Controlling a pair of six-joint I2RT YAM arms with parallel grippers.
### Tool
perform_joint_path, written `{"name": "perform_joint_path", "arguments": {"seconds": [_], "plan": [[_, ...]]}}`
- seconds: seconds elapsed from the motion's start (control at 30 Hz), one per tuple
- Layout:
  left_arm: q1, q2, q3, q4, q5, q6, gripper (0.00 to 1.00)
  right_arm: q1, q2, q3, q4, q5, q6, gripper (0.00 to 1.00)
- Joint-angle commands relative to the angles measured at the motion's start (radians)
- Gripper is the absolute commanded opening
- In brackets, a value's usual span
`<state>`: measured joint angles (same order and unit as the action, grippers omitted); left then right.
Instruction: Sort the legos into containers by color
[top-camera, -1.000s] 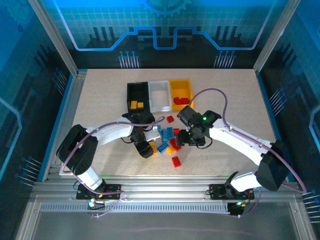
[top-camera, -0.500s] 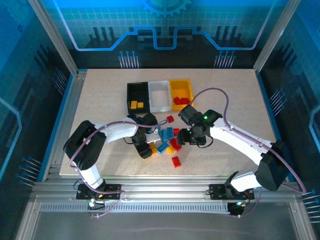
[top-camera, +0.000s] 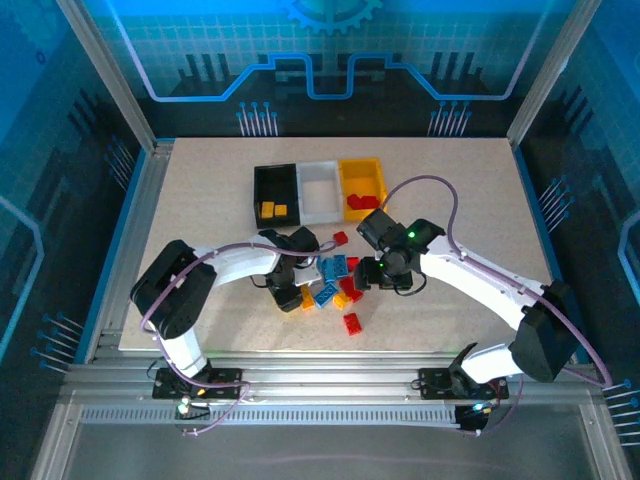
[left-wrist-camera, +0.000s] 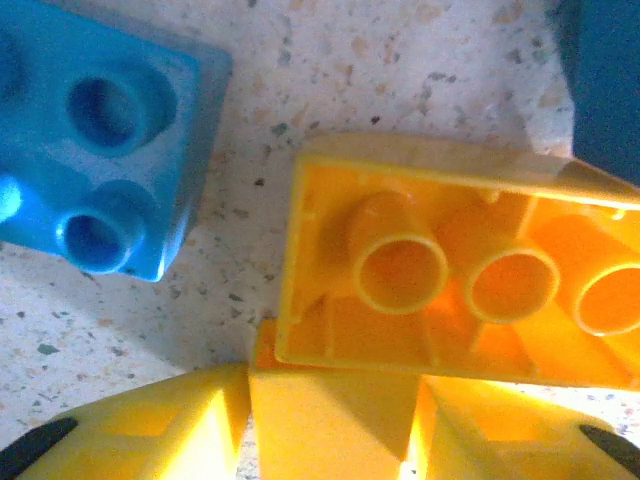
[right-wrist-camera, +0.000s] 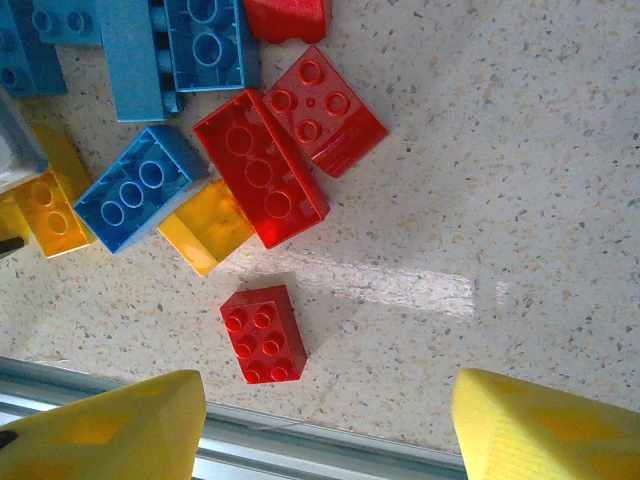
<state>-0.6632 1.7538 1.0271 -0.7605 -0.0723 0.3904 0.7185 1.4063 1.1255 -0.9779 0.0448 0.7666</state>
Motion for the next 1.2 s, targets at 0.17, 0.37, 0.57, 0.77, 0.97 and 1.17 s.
{"name": "perform_joint_path", "arguments": {"seconds": [0.17, 0.37, 0.57, 0.77, 0.97, 1.17], "plan": [[0.028, 0.0, 0.002, -0.001, -0.013, -0.055, 0.4, -0.01, -0.008, 0.016, -0.019, 0.003, 0.002, 0.68], [0.132, -0.099, 0.054, -0.017, 0.027, -0.105, 0.38, -0.011, -0.005, 0.019, -0.02, 0.007, 0.0, 0.68], [0.25, -0.162, 0.157, -0.034, 0.128, -0.177, 0.39, -0.011, 0.017, 0.043, -0.021, 0.0, -0.011, 0.68], [0.353, -0.132, 0.318, 0.007, 0.21, -0.28, 0.39, -0.016, 0.033, 0.07, -0.033, -0.002, -0.023, 0.68], [0.393, 0.047, 0.506, 0.028, 0.184, -0.291, 0.4, -0.028, 0.046, 0.11, -0.053, 0.001, -0.039, 0.68], [0.408, 0.216, 0.656, 0.018, 0.141, -0.269, 0.42, -0.034, 0.063, 0.149, -0.074, 0.0, -0.053, 0.68]]}}
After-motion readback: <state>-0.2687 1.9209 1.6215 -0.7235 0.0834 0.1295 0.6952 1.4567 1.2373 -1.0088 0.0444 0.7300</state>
